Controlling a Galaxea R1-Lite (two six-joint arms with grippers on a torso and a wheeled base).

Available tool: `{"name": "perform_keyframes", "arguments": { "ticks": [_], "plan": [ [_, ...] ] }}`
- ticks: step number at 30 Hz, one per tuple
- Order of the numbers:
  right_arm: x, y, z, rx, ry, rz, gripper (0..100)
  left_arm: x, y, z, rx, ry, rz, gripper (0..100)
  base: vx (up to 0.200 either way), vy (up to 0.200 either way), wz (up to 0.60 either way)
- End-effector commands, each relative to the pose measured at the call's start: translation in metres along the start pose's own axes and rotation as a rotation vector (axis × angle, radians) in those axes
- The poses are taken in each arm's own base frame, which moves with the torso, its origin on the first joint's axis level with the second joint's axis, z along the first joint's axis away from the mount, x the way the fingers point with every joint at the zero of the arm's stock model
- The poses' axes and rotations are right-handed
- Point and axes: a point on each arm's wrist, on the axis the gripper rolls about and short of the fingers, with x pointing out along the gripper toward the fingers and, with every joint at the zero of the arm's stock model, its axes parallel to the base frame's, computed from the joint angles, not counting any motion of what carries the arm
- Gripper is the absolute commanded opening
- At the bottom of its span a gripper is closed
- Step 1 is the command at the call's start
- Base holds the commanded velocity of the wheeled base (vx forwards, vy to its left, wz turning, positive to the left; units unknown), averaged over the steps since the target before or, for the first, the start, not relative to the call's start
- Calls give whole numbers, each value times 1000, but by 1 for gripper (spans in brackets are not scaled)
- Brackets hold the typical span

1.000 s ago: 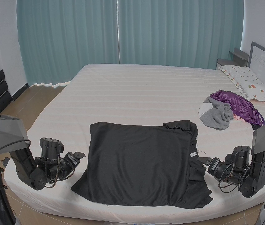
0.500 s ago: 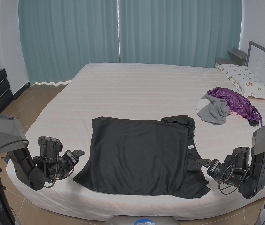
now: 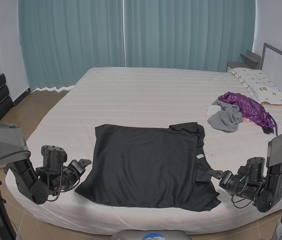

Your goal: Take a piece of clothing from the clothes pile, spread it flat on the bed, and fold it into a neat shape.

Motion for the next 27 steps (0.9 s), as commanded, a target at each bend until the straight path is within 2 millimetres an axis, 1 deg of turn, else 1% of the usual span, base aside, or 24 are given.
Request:
{"name": "perform_keyframes", "arguments": {
  "ticks": [1,5,8,10,13,17,20,24,27],
  "plan": [
    [0,1,1,-2,-7,10,100,-6,-2,2,5,-14,-9,100,0,0,0],
    [0,1,1,-2,-7,10,100,-12,-4,4,18,-26,-14,100,0,0,0],
    [0,1,1,-2,-8,12,100,-17,1,4,55,-24,7,100,0,0,0],
    [0,1,1,-2,-7,10,100,-21,12,0,108,-2,46,100,0,0,0],
    [0,1,1,-2,-7,10,100,-23,22,-6,146,29,88,100,0,0,0],
    [0,0,0,-2,-3,8,100,-19,32,-10,146,49,131,100,0,0,0],
    [0,0,-1,-2,-1,5,100,-17,36,-11,146,48,155,100,0,0,0],
    [0,0,-1,-2,-1,5,100,-7,43,-14,150,36,205,100,0,0,0],
    [0,0,-1,-2,-1,5,100,-4,47,-17,179,37,234,100,0,0,0]
  ]
}}
